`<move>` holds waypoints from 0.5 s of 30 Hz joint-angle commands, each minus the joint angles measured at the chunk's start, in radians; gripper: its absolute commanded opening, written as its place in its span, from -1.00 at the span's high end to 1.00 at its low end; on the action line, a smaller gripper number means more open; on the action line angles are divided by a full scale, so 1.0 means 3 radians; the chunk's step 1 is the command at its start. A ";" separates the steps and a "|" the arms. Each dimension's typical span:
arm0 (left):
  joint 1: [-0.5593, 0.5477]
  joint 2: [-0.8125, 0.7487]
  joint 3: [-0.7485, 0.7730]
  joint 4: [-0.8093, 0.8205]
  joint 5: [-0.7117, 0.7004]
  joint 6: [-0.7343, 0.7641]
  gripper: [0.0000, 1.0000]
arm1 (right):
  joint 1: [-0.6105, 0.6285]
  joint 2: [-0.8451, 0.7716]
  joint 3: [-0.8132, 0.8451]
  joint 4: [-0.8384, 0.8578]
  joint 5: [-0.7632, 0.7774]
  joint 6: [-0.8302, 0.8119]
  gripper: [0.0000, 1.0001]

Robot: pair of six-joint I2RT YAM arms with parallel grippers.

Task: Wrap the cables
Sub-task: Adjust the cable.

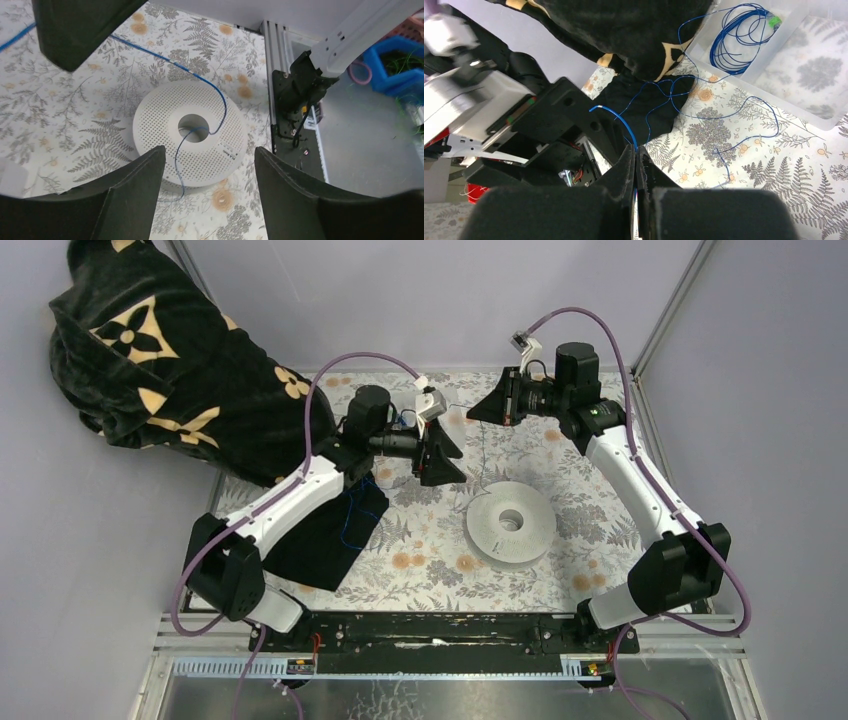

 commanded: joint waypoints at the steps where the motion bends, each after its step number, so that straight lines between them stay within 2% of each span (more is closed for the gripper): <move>1: -0.0016 0.0078 -0.0367 0.1552 -0.0072 -0.1502 -0.46 | 0.0002 -0.0046 0.0123 0.0234 0.0058 0.0183 1.00; 4: -0.0034 0.0203 -0.0564 0.2288 -0.0130 -0.2074 -0.43 | 0.0003 -0.0010 0.0129 0.0295 0.0050 0.0297 1.00; 12: -0.0190 0.0433 -0.0633 0.2993 -0.0116 -0.2546 -0.28 | 0.0002 0.0043 0.0035 0.0467 0.0015 0.0522 1.00; 15: -0.0197 0.0507 -0.0641 0.3271 -0.0102 -0.2756 -0.05 | 0.0004 0.0025 0.0001 0.0491 0.0018 0.0531 1.00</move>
